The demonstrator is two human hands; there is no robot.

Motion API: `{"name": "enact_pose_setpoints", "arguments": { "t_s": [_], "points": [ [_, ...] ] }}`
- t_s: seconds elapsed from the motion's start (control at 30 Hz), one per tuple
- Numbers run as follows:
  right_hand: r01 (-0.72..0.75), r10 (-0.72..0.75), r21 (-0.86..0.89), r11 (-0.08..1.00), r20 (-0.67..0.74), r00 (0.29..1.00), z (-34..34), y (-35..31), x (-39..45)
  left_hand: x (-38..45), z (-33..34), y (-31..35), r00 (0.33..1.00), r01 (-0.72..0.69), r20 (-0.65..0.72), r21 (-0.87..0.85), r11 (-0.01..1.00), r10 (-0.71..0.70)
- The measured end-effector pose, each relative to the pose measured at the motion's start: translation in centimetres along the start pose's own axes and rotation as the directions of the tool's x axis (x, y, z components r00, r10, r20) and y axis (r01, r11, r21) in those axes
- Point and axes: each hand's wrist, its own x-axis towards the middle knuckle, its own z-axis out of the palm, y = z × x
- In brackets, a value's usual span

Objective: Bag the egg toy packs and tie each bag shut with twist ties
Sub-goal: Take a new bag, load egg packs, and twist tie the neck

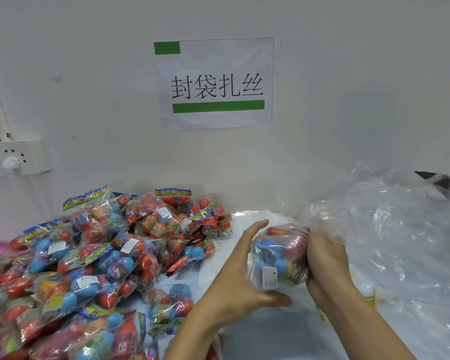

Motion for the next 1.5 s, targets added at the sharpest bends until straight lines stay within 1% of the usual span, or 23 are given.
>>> {"name": "enact_pose_setpoints", "arguments": {
  "t_s": [0.07,0.13,0.2,0.27,0.33,0.37,0.5,0.57,0.63,0.7,0.73,0.8,0.87,0.93,0.97,1.03,1.1,1.13,1.2,1.27,1.33,1.43,1.5],
  "points": [
    [-0.033,0.033,-0.018,0.999,0.021,0.999,0.0,0.0,0.0,0.1,0.0,0.4,0.998,-0.025,-0.048,0.030,0.999,0.026],
    [-0.049,0.052,-0.083,0.995,0.045,0.998,0.0,0.0,0.2,0.1,-0.2,0.6,0.991,-0.046,-0.121,0.043,0.998,0.051],
    [-0.036,0.050,-0.164,0.986,0.080,0.996,0.0,-0.2,0.2,0.1,-0.6,0.8,0.987,-0.036,-0.158,-0.003,0.999,0.035],
    [0.019,0.017,-0.243,0.970,0.145,0.989,-0.1,-0.3,0.2,0.1,-0.9,0.7,0.986,-0.008,-0.165,-0.064,0.998,-0.003],
    [0.108,-0.036,-0.319,0.942,0.222,0.974,-0.5,-0.6,0.1,0.2,-1.2,0.7,0.985,0.026,-0.168,-0.110,0.994,-0.045],
    [0.138,-0.055,-0.346,0.928,0.238,0.970,-0.8,-0.8,0.0,0.3,-1.3,0.7,0.984,0.042,-0.166,-0.133,0.990,-0.064],
    [0.251,-0.087,-0.398,0.882,0.385,0.919,-2.0,-1.4,-0.2,0.4,-1.4,0.9,0.985,0.127,-0.091,-0.212,0.969,-0.149],
    [0.306,-0.094,-0.390,0.869,0.478,0.874,-2.3,-1.6,-0.2,0.3,-1.6,0.9,0.971,0.215,-0.040,-0.288,0.933,-0.236],
    [0.328,-0.085,-0.354,0.876,0.555,0.827,-2.2,-1.8,-0.3,0.2,-2.0,0.5,0.953,0.288,0.022,-0.376,0.881,-0.302],
    [0.332,-0.080,-0.327,0.885,0.596,0.799,-2.1,-1.8,-0.6,0.2,-2.1,0.4,0.938,0.331,0.040,-0.393,0.858,-0.344],
    [0.334,-0.076,-0.336,0.881,0.596,0.799,-2.1,-1.7,-0.6,0.2,-2.0,0.5,0.927,0.354,0.017,-0.369,0.860,-0.374],
    [0.327,-0.061,-0.399,0.856,0.552,0.832,-2.0,-1.4,-0.3,0.3,-1.8,0.8,0.912,0.364,-0.082,-0.295,0.883,-0.403],
    [0.323,-0.042,-0.475,0.819,0.511,0.858,-1.9,-1.0,-0.1,0.3,-1.8,1.2,0.915,0.305,-0.220,-0.172,0.937,-0.338],
    [0.351,-0.049,-0.519,0.779,0.508,0.860,-1.9,-0.6,0.1,0.2,-1.8,1.8,0.923,0.231,-0.325,0.033,0.972,-0.208],
    [0.369,-0.057,-0.519,0.771,0.522,0.851,-1.8,-0.5,0.0,0.2,-1.7,2.0,0.930,0.196,-0.340,0.128,0.972,-0.143],
    [0.403,-0.041,-0.511,0.759,0.581,0.813,-1.3,-0.4,-0.8,0.2,-1.4,2.2,0.951,0.144,-0.304,0.291,0.946,-0.051],
    [0.466,-0.007,-0.484,0.741,0.688,0.726,-0.9,0.2,-1.5,0.1,-0.9,2.6,0.970,0.112,-0.241,0.388,0.915,-0.017],
    [0.515,-0.003,-0.478,0.712,0.731,0.683,-0.7,0.5,-1.8,0.1,-0.6,2.7,0.974,0.106,-0.228,0.383,0.917,-0.018],
    [0.584,0.001,-0.483,0.652,0.771,0.637,-0.2,1.2,-2.3,0.3,-0.4,2.7,0.966,0.073,-0.257,0.282,0.957,0.002],
    [0.599,0.008,-0.491,0.633,0.778,0.629,0.2,1.6,-2.6,0.6,-0.4,2.5,0.939,0.042,-0.342,0.149,0.988,0.012],
    [0.612,0.012,-0.481,0.627,0.792,0.610,0.5,1.8,-2.9,0.9,-0.5,2.4,0.896,0.028,-0.445,0.035,0.999,-0.010],
    [0.621,0.018,-0.488,0.613,0.795,0.607,0.9,2.2,-2.8,1.2,-0.6,2.0,0.828,0.018,-0.559,-0.056,0.998,-0.046],
    [0.615,0.025,-0.495,0.614,0.790,0.612,0.9,2.5,-2.6,1.3,-0.6,1.8,0.794,0.030,-0.598,-0.140,0.990,-0.108]
  ]
}}
